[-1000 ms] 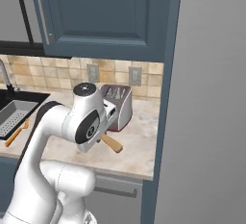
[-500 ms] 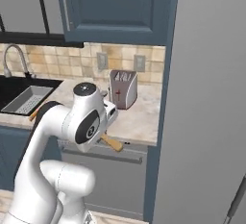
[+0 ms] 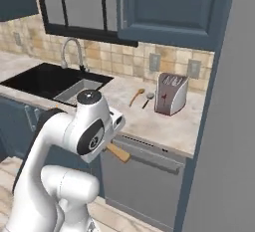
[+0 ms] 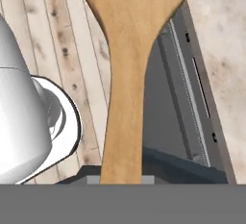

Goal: Organize the utensils by type. Pick up the wooden spoons from the counter and place them in the open cabinet. Then pick up the metallic utensils from the counter and place them in the open drawer.

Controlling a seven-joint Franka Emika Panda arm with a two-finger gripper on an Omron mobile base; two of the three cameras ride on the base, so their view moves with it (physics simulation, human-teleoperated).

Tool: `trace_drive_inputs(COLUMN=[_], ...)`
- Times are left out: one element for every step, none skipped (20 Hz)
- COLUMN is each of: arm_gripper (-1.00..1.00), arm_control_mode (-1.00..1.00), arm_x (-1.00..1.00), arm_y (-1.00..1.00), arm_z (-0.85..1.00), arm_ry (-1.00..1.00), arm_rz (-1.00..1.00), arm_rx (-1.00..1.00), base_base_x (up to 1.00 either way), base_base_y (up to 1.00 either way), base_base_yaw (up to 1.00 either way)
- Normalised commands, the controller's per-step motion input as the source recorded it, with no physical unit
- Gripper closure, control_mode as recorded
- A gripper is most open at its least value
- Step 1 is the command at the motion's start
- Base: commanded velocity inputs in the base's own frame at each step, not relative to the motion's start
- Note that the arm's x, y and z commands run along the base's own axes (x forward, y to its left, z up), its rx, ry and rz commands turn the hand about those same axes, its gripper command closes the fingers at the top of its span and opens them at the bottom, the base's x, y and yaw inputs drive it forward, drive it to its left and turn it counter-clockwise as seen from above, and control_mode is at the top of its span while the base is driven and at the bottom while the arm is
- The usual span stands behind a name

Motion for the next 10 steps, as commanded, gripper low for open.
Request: trace_drive_inputs(arm_gripper=[1.0, 1.0, 1.0, 1.0, 1.0, 1.0, 1.0, 1.0, 1.0, 1.0], arm_control_mode=[1.0, 1.0, 1.0, 1.0, 1.0, 1.0, 1.0, 1.0, 1.0, 1.0], arm_x=[0.0, 0.0, 0.0, 0.0, 0.0, 0.0, 0.0, 0.0, 0.0, 0.0], arm_y=[0.0, 0.0, 0.0, 0.0, 0.0, 0.0, 0.0, 0.0, 0.0, 0.0], arm_z=[0.0, 0.0, 0.0, 0.0, 0.0, 0.0, 0.0, 0.0, 0.0, 0.0], arm_ry=[0.0, 0.0, 0.0, 0.0, 0.0, 0.0, 0.0, 0.0, 0.0, 0.0], arm_rz=[0.0, 0.0, 0.0, 0.0, 0.0, 0.0, 0.0, 0.0, 0.0, 0.0], arm_rx=[0.0, 0.0, 0.0, 0.0, 0.0, 0.0, 0.0, 0.0, 0.0, 0.0], base_base_x=[-0.15, -0.13, -0.08, -0.05, -0.03, 0.0, 0.0, 0.0, 0.0, 0.0], base_base_y=[0.0, 0.0, 0.0, 0.0, 0.0, 0.0, 0.0, 0.0, 0.0, 0.0], base_base_yaw=[0.98, 0.98, 0.95, 0.94, 0.93, 0.9, 0.88, 0.87, 0.87, 0.85])
